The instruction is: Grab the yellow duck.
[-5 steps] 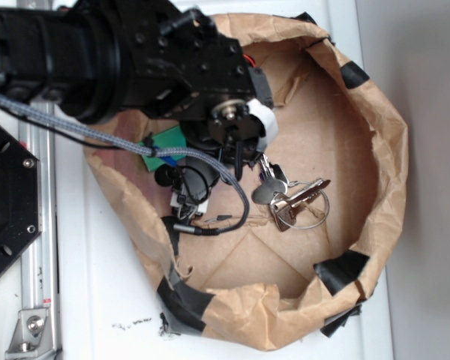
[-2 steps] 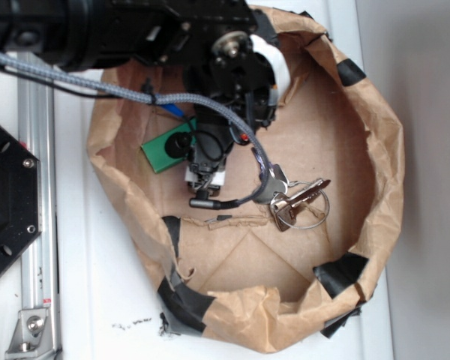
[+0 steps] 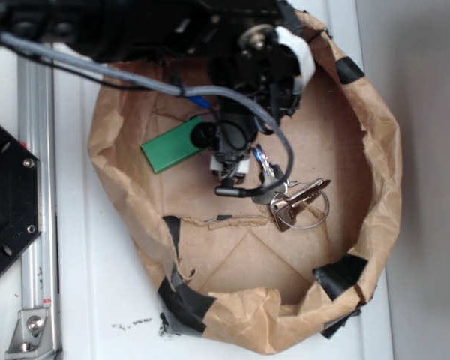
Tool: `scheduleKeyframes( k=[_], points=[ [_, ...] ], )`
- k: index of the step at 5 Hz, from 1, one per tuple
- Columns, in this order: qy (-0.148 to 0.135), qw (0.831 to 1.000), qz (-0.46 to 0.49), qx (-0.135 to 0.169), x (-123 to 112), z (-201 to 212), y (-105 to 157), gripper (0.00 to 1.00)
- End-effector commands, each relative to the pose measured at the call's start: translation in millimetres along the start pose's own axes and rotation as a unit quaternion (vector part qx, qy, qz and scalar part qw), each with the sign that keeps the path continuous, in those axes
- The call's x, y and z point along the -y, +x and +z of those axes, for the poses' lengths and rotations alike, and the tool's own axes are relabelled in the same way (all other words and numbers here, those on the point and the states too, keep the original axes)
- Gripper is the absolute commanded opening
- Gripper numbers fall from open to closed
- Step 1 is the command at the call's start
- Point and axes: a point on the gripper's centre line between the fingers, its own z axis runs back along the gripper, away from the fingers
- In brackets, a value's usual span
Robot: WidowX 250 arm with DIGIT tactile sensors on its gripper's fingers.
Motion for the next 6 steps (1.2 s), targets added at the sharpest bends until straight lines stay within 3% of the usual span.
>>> scheduleKeyframes(
  k=[1,4,5,6],
  points=[
    [0.000,1.000,-0.009,0.007,5.3,-3.2,13.0,1.00],
    [0.062,0.997,0.012,-0.037,-17.3,-27.4,-3.6,1.00],
    [0.050,0.998,0.022,-0.026,-18.0,-24.6,-9.5,0.00],
    [0.054,0.998,0.021,-0.025,-16.3,-19.9,-9.7,0.00]
  ],
)
